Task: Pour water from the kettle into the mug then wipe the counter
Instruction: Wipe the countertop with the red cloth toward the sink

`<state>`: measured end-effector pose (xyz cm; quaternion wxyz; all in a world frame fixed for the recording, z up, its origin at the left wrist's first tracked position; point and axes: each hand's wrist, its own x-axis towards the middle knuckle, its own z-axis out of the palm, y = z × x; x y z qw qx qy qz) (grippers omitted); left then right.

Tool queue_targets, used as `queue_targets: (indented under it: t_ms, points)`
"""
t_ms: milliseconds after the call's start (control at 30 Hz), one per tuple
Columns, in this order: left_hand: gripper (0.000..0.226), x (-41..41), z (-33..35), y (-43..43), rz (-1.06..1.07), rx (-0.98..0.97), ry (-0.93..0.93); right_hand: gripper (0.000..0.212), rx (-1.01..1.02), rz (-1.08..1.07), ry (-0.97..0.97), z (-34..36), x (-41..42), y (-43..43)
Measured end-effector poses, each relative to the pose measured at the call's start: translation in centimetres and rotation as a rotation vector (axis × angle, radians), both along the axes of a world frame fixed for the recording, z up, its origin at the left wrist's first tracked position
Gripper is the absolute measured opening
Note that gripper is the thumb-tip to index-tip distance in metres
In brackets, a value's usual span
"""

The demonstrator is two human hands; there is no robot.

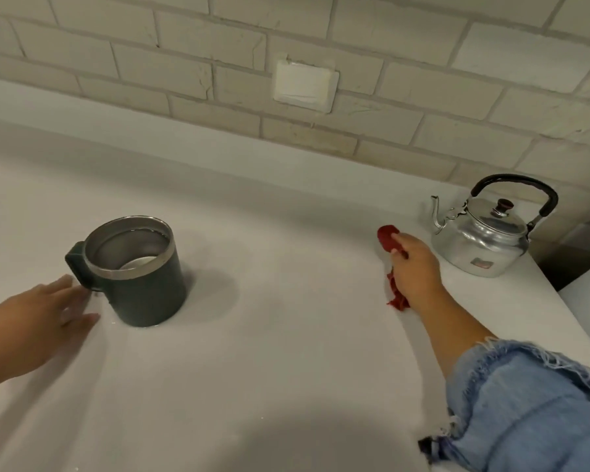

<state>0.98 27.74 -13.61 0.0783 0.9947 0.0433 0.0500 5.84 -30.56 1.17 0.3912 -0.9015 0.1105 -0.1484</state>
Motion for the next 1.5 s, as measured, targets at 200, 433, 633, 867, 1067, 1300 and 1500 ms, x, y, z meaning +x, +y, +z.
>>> queue_targets:
  t_ms: [200, 433, 633, 867, 1067, 1300, 1500]
  points:
    - [0.045, -3.1, 9.5, -4.7, 0.044, 0.073, 0.090, 0.055, -0.602, -0.103, 0.372, -3.0, 5.4, -2.1]
    - [0.050, -4.5, 12.9, -7.3, 0.010, 0.102, 0.226, 0.058, -0.610, 0.117, 0.360, -3.5, 12.6, 1.9]
    - [0.054, -4.8, 13.8, -7.9, 0.025, 0.096, 0.266, 0.051, -0.613, 0.592, 0.161, -3.3, 12.5, 11.1]
    - [0.058, -4.9, 14.0, -8.4, 0.051, 0.110, 0.274, 0.043, -0.539, 1.090, -0.034, -2.1, 3.2, 16.4]
    - [0.060, -5.0, 15.0, -9.2, 0.052, 0.115, 0.331, 0.041, -0.343, 1.292, 0.182, -0.1, -4.5, 16.2]
    - [0.059, -4.7, 15.1, -9.1, 0.035, 0.110, 0.342, 0.042, 0.058, 0.612, 0.305, 5.7, -0.8, 4.9]
    - [0.064, -4.2, 13.7, -7.9, 0.039, 0.099, 0.315, 0.042, -0.245, 0.162, 0.338, -0.7, -2.1, -6.1]
